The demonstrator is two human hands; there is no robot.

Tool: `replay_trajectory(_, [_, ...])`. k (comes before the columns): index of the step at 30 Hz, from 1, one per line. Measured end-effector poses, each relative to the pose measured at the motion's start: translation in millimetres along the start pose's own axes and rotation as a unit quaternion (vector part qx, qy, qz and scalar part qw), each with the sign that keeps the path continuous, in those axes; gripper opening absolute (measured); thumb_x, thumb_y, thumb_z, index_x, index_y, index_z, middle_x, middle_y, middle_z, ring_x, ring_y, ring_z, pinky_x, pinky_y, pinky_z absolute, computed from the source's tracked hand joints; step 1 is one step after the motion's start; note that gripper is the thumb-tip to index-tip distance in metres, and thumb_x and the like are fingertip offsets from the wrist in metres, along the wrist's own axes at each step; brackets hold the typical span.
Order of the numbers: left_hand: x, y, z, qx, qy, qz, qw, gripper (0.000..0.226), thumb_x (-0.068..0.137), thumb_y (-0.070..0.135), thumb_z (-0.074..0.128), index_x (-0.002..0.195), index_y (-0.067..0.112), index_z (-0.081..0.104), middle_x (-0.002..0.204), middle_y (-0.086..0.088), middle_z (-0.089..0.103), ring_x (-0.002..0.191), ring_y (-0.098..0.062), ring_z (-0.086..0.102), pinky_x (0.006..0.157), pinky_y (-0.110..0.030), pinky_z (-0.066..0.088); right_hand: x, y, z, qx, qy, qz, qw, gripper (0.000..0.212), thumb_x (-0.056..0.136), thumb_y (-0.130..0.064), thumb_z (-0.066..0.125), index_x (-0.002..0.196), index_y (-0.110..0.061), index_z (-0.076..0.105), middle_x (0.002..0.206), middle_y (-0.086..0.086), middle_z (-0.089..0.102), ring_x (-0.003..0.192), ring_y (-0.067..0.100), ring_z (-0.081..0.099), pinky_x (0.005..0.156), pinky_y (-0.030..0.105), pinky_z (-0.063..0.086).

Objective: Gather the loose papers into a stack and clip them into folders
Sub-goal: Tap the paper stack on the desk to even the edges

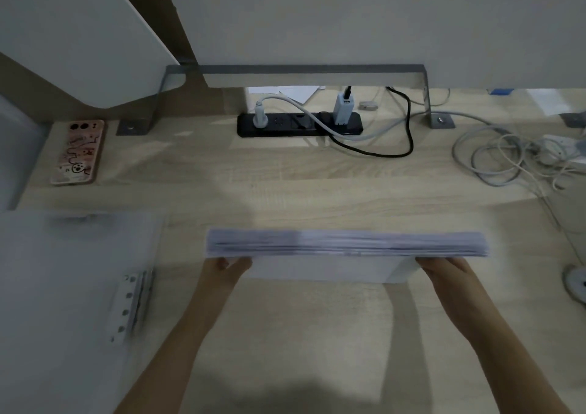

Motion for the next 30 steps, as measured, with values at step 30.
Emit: replay_trajectory(30, [-24.0,-65.3,26.7,-0.135,0.058,-0.171,0.974,0.035,0.092,0.008,0.050,0.127,0.012,0.051,0.120,-0.011,0.062,0.105,-0.029,0.060,0.098,-0.050,0.046,-77.2,84.2,52.5,0.177,0.002,0.311,0.934,0.050,0.068,-0.013,0.070,0.117,-0.013,0.058,0.111,0.009,0.070,0.095,0.025,0.069,0.065,0.032,0.059])
Point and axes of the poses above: each hand's wrist, its own x-axis towards the middle knuckle, its own z-axis out of the palm, y = z × x, the point moved 5 cm from there along x, towards the middle knuckle
